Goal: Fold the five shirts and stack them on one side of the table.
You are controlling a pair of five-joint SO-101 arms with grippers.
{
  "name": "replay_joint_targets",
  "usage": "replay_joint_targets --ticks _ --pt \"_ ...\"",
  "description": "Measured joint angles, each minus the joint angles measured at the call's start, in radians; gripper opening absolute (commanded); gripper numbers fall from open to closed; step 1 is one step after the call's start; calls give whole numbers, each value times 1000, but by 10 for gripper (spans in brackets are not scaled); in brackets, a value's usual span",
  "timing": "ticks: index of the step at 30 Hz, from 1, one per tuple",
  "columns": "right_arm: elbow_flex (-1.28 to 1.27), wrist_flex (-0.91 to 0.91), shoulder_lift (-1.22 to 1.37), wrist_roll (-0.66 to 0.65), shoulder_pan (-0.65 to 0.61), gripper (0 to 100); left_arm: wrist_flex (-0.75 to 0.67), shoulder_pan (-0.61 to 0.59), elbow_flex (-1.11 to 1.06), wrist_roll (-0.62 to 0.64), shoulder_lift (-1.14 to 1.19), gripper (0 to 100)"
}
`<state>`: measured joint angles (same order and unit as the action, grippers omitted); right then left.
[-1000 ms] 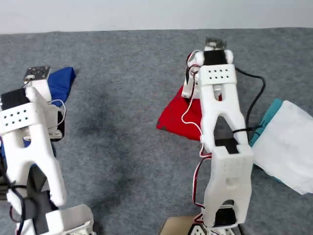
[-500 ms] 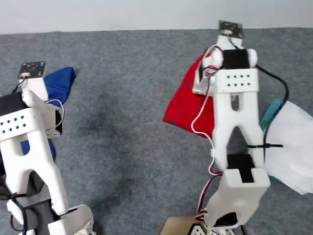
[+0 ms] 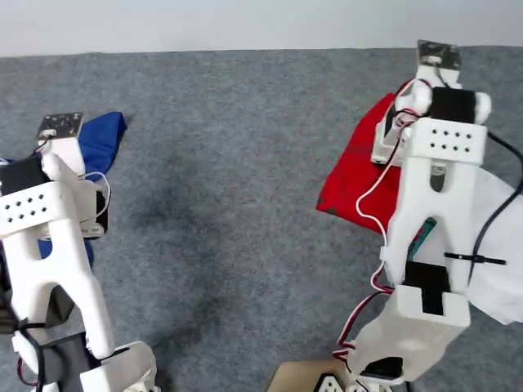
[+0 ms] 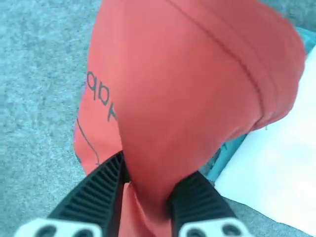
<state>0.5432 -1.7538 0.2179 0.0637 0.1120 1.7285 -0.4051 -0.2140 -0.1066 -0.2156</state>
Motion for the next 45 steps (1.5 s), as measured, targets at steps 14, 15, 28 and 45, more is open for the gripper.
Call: replay_joint_targets --ticks 14,15,28,45 --pt "0 0 -120 -3 5 8 0 0 0 0 0 6" --pt "0 0 -120 -9 3 8 0 0 0 0 0 6" --pt "-94 -2 -120 -103 150 8 0 0 0 0 0 6" --pt "-94 -2 -120 -305 417 8 0 0 0 0 0 6"
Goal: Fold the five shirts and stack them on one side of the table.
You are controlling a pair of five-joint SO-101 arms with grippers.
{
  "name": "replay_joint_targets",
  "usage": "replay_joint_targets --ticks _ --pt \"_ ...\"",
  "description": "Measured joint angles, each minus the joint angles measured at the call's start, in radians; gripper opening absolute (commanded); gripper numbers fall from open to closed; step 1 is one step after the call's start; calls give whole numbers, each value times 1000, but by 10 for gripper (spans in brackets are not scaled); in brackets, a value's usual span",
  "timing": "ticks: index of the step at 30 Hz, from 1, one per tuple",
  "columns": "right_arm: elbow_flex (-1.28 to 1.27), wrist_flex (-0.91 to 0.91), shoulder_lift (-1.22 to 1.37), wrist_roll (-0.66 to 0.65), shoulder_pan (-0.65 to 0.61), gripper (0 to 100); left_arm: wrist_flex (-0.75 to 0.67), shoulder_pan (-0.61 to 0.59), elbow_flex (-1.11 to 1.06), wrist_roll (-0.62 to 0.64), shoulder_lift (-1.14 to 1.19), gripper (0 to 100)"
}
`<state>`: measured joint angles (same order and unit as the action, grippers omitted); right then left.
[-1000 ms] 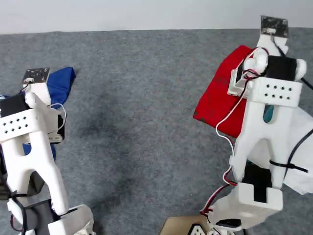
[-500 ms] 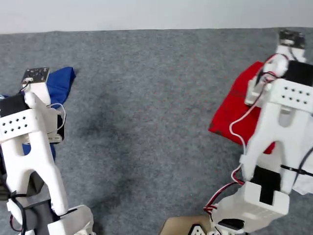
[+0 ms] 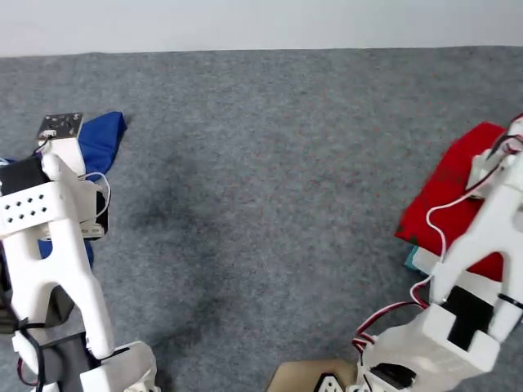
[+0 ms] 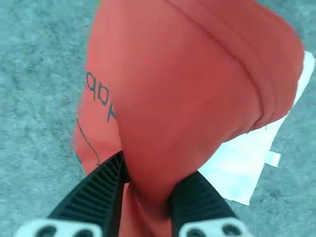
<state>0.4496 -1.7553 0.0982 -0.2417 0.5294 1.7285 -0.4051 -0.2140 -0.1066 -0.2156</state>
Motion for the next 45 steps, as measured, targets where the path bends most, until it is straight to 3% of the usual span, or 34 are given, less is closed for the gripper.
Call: replay_joint_targets --ticks 10,33,35,41,45 --pt "-164 109 0 -41 78 8 0 0 0 0 0 6" --pt "-170 230 43 -115 193 14 0 0 0 0 0 6" --pt "-170 249 63 -115 206 50 0 0 0 0 0 6" --pt "-170 259 115 -115 212 285 0 0 0 0 0 6" --pt "-170 264 129 -101 212 314 0 0 0 0 0 6"
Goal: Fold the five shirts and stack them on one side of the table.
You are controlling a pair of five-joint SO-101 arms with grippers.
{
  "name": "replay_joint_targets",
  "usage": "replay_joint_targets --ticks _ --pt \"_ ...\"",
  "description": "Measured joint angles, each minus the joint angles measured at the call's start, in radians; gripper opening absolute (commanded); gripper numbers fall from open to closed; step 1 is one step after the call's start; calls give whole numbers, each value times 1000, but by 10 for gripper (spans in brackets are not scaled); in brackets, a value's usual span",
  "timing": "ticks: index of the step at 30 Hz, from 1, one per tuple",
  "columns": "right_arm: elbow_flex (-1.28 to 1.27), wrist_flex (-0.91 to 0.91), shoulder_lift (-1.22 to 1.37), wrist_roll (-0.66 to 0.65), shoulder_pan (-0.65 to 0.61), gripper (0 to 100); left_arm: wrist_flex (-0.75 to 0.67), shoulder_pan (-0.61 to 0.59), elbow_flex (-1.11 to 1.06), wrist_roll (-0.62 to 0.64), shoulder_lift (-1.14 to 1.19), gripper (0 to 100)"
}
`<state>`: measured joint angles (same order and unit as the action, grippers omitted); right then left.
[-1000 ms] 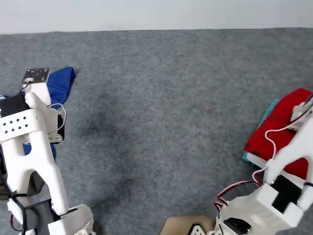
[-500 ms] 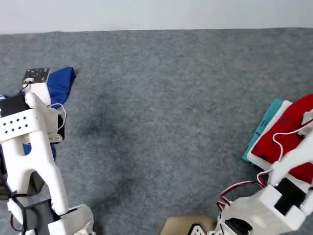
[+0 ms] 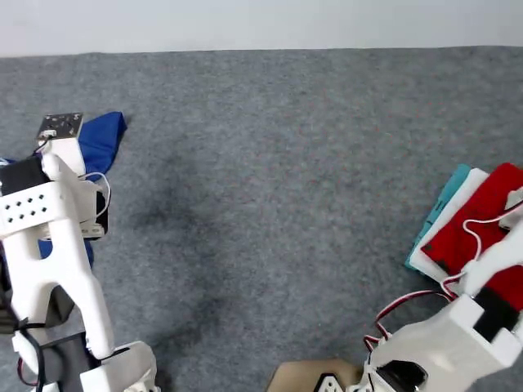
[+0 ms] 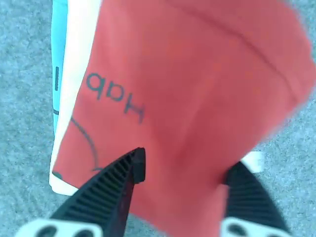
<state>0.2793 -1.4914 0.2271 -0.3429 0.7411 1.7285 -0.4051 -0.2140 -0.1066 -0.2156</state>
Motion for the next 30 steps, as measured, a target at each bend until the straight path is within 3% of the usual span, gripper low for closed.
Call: replay_joint_targets --ticks 9,16,18,30 --pt "17 -163 -87 31 -28 303 0 114 0 0 0 6" --pt "18 -233 -38 34 -109 3 0 146 0 3 0 6" --pt "17 -218 26 34 -129 39 0 146 0 3 0 6" --pt "17 -147 324 123 -207 9 0 146 0 6 0 6"
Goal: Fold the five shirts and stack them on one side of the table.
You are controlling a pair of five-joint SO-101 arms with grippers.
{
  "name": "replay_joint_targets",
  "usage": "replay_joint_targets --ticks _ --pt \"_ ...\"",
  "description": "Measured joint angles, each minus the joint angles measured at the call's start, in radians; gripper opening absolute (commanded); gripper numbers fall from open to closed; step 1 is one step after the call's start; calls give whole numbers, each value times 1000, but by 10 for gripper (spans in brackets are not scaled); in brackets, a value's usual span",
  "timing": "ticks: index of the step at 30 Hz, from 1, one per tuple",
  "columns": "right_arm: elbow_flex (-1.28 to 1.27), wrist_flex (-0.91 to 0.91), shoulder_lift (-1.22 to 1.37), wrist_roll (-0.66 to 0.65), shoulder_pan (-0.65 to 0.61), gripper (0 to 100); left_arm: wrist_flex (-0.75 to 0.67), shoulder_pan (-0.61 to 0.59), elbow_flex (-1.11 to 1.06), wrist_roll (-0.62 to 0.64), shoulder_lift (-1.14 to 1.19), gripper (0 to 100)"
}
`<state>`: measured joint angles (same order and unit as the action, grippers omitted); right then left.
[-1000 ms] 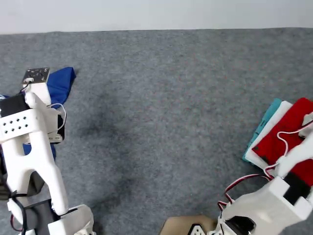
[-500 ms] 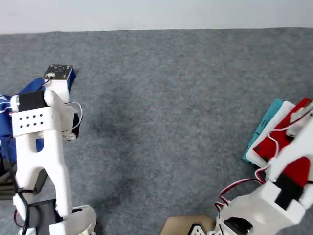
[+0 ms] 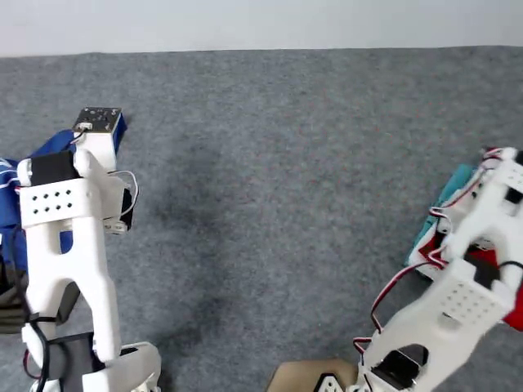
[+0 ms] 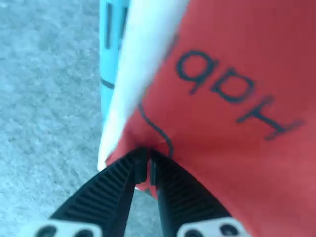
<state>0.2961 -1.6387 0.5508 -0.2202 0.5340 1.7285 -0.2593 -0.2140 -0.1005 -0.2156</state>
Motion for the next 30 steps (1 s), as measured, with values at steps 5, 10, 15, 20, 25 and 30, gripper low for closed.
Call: replay_joint_targets --ticks 5,10,15,20,25,30 --pt "0 -49 2 11 -61 9 0 0 0 0 0 6" --pt "0 -61 -97 11 -72 9 0 0 0 0 0 6" --pt "0 -89 -259 11 -72 9 0 0 0 0 0 6" --pt "-14 -115 -433 11 -72 9 0 0 0 0 0 7" --pt "-124 -115 -585 11 -72 9 0 -14 12 -3 0 9" --pt "-305 -115 -709 11 -72 9 0 -138 149 -140 0 129"
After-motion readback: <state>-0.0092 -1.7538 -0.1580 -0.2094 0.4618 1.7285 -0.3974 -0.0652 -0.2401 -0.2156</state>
